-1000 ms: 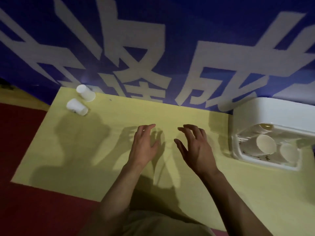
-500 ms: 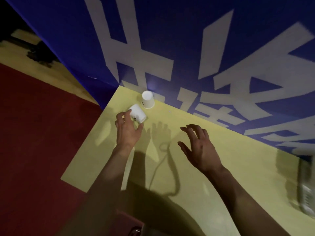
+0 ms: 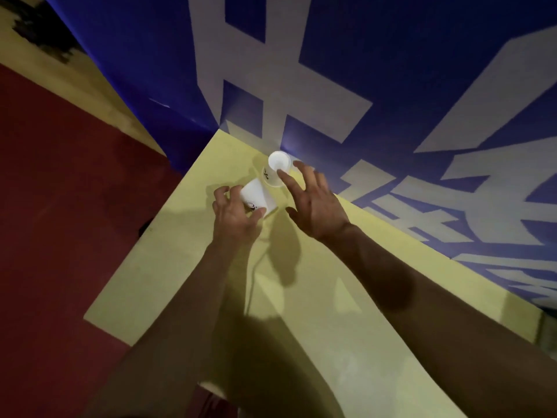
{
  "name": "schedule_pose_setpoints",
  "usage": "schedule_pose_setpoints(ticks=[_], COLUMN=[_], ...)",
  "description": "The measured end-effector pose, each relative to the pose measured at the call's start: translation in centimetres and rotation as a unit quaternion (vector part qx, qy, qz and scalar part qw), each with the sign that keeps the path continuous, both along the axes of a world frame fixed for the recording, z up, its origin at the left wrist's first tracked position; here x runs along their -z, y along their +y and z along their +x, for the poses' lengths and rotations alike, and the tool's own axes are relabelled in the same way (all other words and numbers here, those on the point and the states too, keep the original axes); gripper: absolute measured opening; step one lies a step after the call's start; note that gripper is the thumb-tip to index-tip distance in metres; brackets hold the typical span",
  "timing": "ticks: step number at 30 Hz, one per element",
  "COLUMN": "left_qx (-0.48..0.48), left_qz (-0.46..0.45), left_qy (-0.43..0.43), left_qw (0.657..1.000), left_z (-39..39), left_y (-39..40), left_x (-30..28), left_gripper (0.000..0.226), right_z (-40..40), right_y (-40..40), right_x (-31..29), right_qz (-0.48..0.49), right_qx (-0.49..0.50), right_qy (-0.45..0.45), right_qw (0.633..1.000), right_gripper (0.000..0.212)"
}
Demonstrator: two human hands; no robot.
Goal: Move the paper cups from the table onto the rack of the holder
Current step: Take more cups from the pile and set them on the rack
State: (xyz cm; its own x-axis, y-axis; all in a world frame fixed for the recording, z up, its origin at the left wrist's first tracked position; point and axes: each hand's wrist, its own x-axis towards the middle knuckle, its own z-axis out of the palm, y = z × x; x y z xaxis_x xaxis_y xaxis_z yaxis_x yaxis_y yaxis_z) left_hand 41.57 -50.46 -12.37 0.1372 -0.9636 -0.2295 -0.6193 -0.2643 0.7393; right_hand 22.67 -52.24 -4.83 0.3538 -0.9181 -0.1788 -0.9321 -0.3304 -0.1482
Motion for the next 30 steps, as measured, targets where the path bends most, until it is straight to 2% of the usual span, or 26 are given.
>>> schedule_pose_setpoints(ticks=[2,5,8,10,12,17,21,26,30], left_qx=[0.008,0.003,0.028,0.016,0.009,0.015,0.023,-0.002,-0.005], left_qz=[-0.054,-0.124,-0.057,-0.063,-0.092,-0.081,-0.071,-0.057,-0.043], left_qy=[0.002,0.024,0.014,0.027,0.053,0.040,0.075,0.057,0.058], left_qw=[0.999,0.992,0.998,0.998,0.994,0.996,0.994,0.997,0.997], left_z=[-0.3,-0.5,0.1,0.3,0.1,-0.7,-1.0,-0.8,-0.3], left_y=[0.1,1.1,1.9,2.4,2.8,4.1,4.7,6.0,7.3], left_x=[0.0,0.3,-0.1,-0.2,-0.6,-1.1,-1.3,-1.5,-1.7], left_gripper=[0.072,0.042,0.029,0.026,0.029,0.031,0.036,0.063,0.077], right_z=[1.1,2.5,3.0,2.7,2.2,0.7,-0.1,-0.7,-0.8], right_y=[-2.2,-4.6,-6.0,-6.5,-6.5,-5.1,-3.4,-1.4,-0.7], right_x=[1.0,2.0,2.7,2.9,3.0,3.6,3.7,4.0,4.1], right_qz=[0.004,0.004,-0.005,0.003,-0.001,0.008,0.002,0.027,0.087], right_qx=[-0.014,-0.045,-0.073,-0.054,-0.038,-0.051,-0.041,-0.006,0.004], right_qy=[0.018,0.078,0.087,0.053,0.027,0.051,0.017,0.029,0.073], right_qw=[1.000,0.996,0.994,0.997,0.999,0.997,0.999,0.999,0.994], right_gripper=[0.081,0.083,0.074,0.057,0.049,0.067,0.063,0.066,0.080])
